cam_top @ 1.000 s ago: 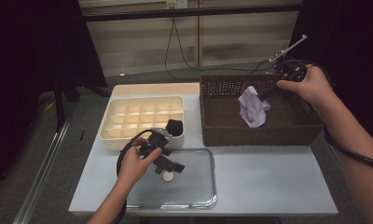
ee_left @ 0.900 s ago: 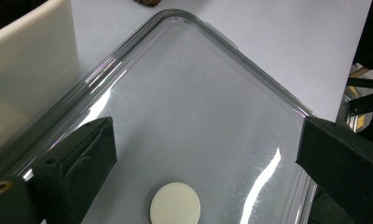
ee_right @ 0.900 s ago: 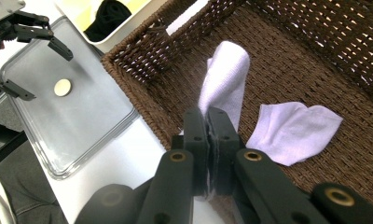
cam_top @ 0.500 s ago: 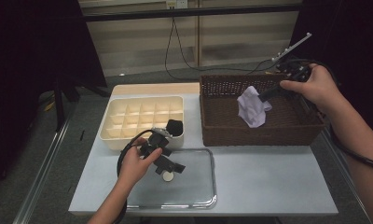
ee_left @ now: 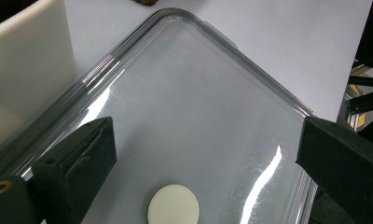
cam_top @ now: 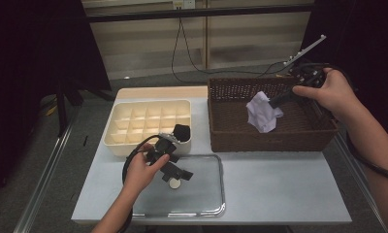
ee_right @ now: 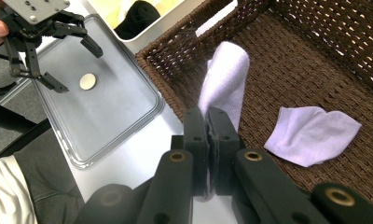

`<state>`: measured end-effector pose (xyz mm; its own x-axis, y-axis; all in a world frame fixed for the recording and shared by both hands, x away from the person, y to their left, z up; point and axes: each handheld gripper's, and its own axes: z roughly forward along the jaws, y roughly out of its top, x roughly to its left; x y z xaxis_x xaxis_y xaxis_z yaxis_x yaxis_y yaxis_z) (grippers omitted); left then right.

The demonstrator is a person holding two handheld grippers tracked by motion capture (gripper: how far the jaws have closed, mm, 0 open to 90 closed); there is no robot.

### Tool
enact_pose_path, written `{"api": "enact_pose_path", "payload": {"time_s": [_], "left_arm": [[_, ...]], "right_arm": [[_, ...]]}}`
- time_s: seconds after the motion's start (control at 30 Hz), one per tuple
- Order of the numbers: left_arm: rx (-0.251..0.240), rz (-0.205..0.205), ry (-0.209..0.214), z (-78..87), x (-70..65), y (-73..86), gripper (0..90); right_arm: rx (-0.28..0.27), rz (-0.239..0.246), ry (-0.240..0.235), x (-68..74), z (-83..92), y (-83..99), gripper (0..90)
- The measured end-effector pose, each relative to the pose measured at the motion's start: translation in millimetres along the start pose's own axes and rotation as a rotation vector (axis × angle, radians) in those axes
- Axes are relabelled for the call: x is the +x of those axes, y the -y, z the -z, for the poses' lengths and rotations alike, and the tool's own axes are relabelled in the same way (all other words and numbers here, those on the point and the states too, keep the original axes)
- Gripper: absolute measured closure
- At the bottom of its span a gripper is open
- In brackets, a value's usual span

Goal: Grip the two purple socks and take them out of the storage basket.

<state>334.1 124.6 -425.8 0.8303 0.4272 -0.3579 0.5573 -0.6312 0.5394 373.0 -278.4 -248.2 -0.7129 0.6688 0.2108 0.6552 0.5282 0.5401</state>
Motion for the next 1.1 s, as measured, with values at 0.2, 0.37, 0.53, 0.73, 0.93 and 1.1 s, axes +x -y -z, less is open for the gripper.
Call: {"api": "enact_pose_path", "payload": {"time_s": [0.2,0.37,0.53,0.73,0.93,1.1], "left_arm": [[-0.008,0.01,0.003,-1.6,-0.8,0.3,4.5],[0.008,0.003,0.002,-1.2,-0.8,-0.2,4.5],[-0.003,0.007,-0.003,-1.7,-1.7,-0.2,4.5],[-0.008,0.006,-0.002,-1.6,-2.1,-0.4,4.5],[0.001,-0.007,-0.003,-0.3,-2.1,-0.8,4.5],[-0.001,-0.006,-0.004,-0.2,-2.8,-1.0,4.5]], "right_arm": [[-0.002,0.007,-0.006,3.8,2.6,2.0,87.8],[-0.008,0.01,-0.015,8.0,4.4,3.9,87.5],[-0.004,0.02,-0.016,12.5,6.3,5.3,87.7],[-0.008,0.03,-0.024,18.3,8.5,7.7,87.8],[-0.012,0.036,-0.026,22.1,9.4,10.1,87.8],[-0.008,0.04,-0.025,24.1,10.5,11.0,87.8]]}}
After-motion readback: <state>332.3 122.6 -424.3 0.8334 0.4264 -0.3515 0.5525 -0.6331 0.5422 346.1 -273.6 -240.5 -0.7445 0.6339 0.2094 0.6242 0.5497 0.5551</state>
